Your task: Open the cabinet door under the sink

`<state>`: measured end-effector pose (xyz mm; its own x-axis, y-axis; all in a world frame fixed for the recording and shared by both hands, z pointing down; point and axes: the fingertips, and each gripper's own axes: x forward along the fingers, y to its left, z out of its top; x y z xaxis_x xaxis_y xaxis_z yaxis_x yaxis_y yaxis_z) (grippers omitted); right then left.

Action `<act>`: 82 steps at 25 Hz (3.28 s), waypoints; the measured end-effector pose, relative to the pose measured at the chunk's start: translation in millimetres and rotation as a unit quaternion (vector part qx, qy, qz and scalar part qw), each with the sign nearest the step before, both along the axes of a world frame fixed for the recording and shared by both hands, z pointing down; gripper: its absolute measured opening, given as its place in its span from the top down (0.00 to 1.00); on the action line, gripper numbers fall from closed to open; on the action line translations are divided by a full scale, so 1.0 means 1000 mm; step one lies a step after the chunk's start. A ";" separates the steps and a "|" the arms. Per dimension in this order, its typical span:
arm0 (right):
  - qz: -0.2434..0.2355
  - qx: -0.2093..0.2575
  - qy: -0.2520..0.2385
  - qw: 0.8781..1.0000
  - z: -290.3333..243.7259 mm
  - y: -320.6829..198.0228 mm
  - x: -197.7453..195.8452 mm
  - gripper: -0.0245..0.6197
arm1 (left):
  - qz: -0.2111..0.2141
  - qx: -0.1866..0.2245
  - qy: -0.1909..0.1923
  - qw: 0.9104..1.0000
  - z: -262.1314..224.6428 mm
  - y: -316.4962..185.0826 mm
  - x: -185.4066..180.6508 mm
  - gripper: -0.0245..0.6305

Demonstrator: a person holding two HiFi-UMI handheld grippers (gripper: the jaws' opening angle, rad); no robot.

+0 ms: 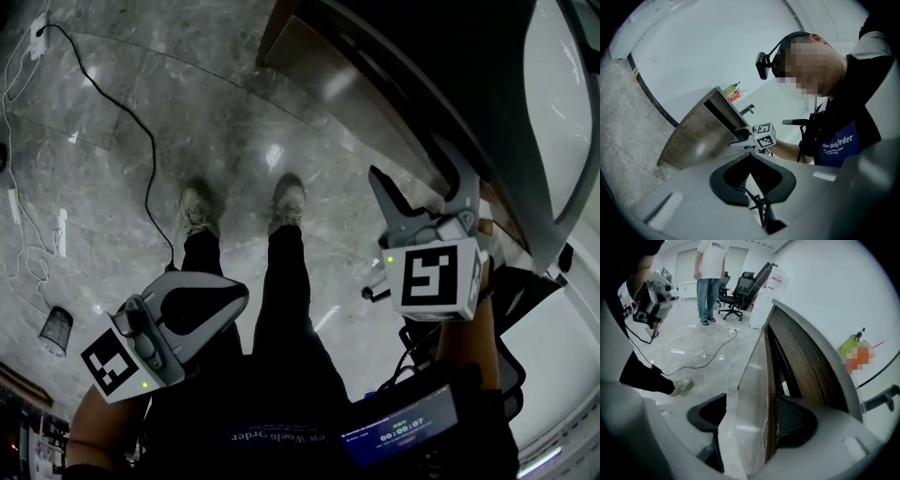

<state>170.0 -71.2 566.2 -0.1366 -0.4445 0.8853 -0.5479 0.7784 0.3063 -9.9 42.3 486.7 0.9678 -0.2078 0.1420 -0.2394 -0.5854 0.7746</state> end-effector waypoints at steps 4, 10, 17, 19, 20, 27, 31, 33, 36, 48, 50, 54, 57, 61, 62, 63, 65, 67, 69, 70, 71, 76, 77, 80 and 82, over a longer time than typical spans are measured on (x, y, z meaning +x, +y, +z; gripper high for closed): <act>0.036 -0.031 -0.062 0.997 -0.006 0.012 -0.010 0.50 | 0.001 0.002 0.003 1.000 -0.006 0.000 0.002 0.96; 0.120 -0.090 -0.169 0.974 -0.013 -0.004 0.000 0.66 | -0.002 0.000 0.010 1.000 -0.013 0.001 0.002 0.96; 0.134 -0.148 -0.080 0.977 0.030 0.008 0.014 0.75 | -0.008 0.003 0.018 1.000 -0.024 0.002 0.001 0.96; 0.146 -0.158 -0.086 0.973 0.031 0.014 0.007 0.84 | -0.013 0.003 0.018 1.000 -0.025 0.001 -0.005 0.96; 0.155 -0.166 -0.096 0.969 0.031 0.019 0.001 0.84 | -0.016 0.003 0.017 1.000 -0.026 0.001 -0.008 0.96; 0.216 -0.186 -0.128 0.950 0.033 0.039 -0.023 0.84 | -0.028 0.016 0.017 0.999 -0.034 -0.003 -0.026 0.96; 0.239 -0.191 -0.137 0.942 0.033 0.044 -0.036 0.83 | -0.032 0.029 0.009 0.999 -0.036 -0.008 -0.044 0.96; 0.254 -0.189 -0.142 0.938 0.033 0.046 -0.040 0.83 | -0.035 0.028 0.008 0.999 -0.036 -0.011 -0.054 0.96; 0.280 -0.184 -0.146 0.931 0.034 0.048 -0.042 0.83 | -0.030 0.028 0.008 0.999 -0.039 -0.011 -0.069 0.96; 0.367 -0.185 -0.173 0.895 0.044 0.065 -0.074 0.83 | 0.047 0.069 -0.002 0.997 -0.112 -0.042 -0.108 0.96; 0.372 -0.187 -0.179 0.892 0.044 0.067 -0.079 0.82 | 0.040 0.067 -0.005 0.997 -0.121 -0.058 -0.109 0.96; 0.379 -0.192 -0.189 0.885 0.045 0.069 -0.084 0.82 | 0.052 0.069 -0.020 0.996 -0.131 -0.093 -0.100 0.96; 0.382 -0.204 -0.196 0.880 0.043 0.075 -0.090 0.81 | 0.068 0.072 -0.031 0.995 -0.136 -0.126 -0.085 0.96; 0.377 -0.217 -0.191 0.880 0.044 0.074 -0.094 0.80 | 0.084 0.094 -0.032 0.992 -0.143 -0.178 -0.055 0.96; 0.377 -0.221 -0.189 0.879 0.044 0.076 -0.094 0.80 | 0.090 0.101 -0.031 0.990 -0.146 -0.188 -0.048 0.96; 0.379 -0.225 -0.188 0.878 0.044 0.077 -0.095 0.80 | 0.096 0.105 -0.029 0.989 -0.147 -0.196 -0.041 0.96; 0.380 -0.229 -0.182 0.877 0.043 0.077 -0.094 0.80 | 0.110 0.105 -0.022 0.988 -0.150 -0.210 -0.030 0.96; 0.384 -0.228 -0.178 0.877 0.043 0.074 -0.095 0.80 | 0.129 0.103 -0.017 0.986 -0.148 -0.219 -0.023 0.96; 0.399 -0.227 -0.181 0.870 0.044 0.074 -0.101 0.81 | 0.157 0.096 -0.014 0.983 -0.142 -0.224 -0.020 0.96; 0.408 -0.226 -0.186 0.865 0.044 0.076 -0.105 0.81 | 0.173 0.091 -0.011 0.981 -0.139 -0.224 -0.018 0.96; 0.417 -0.225 -0.191 0.859 0.044 0.078 -0.109 0.81 | 0.188 0.088 -0.008 0.978 -0.136 -0.225 -0.017 0.96; 0.470 -0.211 -0.213 0.830 0.049 0.076 -0.127 0.80 | 0.257 0.093 0.006 0.962 -0.131 -0.239 -0.020 0.96; 0.481 -0.208 -0.214 0.824 0.049 0.076 -0.131 0.80 | 0.271 0.091 0.007 0.958 -0.130 -0.241 -0.025 0.96; 0.512 -0.195 -0.214 0.809 0.049 0.076 -0.140 0.81 | 0.308 0.090 0.011 0.947 -0.128 -0.253 -0.047 0.96; 0.532 -0.189 -0.220 0.796 0.049 0.071 -0.151 0.81 | 0.327 0.089 0.011 0.941 -0.129 -0.261 -0.061 0.96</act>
<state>18.6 -0.4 615.1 -0.1942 -0.2296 0.9537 -0.9478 -0.2069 -0.2428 -70.6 -218.8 358.1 0.8992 0.4142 0.1407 0.2315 -0.7235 0.6503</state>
